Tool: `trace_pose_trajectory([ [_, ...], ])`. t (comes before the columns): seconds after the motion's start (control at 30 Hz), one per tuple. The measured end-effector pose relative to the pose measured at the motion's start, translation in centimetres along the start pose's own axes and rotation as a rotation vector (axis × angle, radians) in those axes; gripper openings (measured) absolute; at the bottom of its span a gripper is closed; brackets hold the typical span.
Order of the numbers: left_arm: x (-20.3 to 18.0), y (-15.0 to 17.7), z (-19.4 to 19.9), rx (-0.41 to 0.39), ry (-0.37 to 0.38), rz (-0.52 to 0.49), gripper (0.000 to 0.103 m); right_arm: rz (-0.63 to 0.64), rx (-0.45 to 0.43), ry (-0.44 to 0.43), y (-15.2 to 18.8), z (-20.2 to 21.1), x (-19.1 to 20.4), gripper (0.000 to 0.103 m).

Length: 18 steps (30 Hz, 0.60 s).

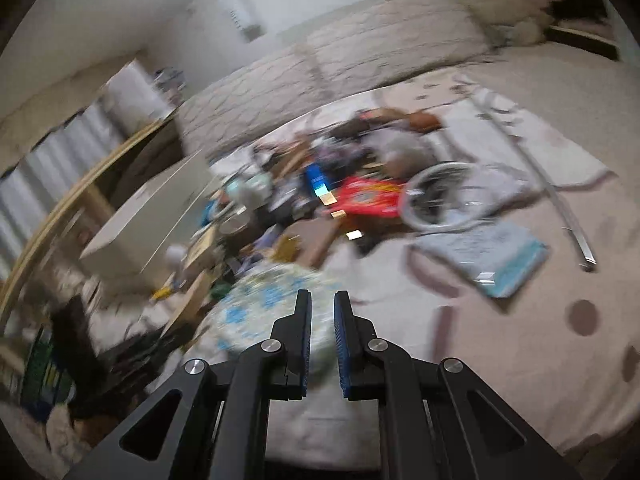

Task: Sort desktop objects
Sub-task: 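Move the right gripper over the blue floral pouch while the left gripper straddles the wooden board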

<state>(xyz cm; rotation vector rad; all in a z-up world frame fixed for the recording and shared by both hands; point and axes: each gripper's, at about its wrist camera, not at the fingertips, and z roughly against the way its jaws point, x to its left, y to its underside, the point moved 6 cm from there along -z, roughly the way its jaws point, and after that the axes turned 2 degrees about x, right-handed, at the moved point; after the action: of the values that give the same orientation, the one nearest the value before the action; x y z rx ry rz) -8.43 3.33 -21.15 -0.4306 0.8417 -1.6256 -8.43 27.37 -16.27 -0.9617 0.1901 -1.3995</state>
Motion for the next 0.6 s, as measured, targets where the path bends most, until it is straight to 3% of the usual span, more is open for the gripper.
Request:
trace_pose_trajectory([
  [0.1,0.0,0.0,0.0,0.001,0.000,-0.001,0.028,0.088,0.056,0.003,0.3,-1.2,2.0,0.012],
  [0.27,0.0,-0.1,-0.1,0.000,0.001,-0.001,0.028,0.147,0.135,0.086,1.4,-3.1,2.3,0.012],
  [0.4,-0.1,0.0,-0.1,0.003,0.003,-0.006,0.028,0.098,0.199,0.023,3.1,-4.0,2.5,0.012],
  [0.6,-0.1,0.1,0.1,0.001,0.012,-0.003,0.028,0.098,0.189,-0.011,3.0,-3.2,3.7,0.012],
])
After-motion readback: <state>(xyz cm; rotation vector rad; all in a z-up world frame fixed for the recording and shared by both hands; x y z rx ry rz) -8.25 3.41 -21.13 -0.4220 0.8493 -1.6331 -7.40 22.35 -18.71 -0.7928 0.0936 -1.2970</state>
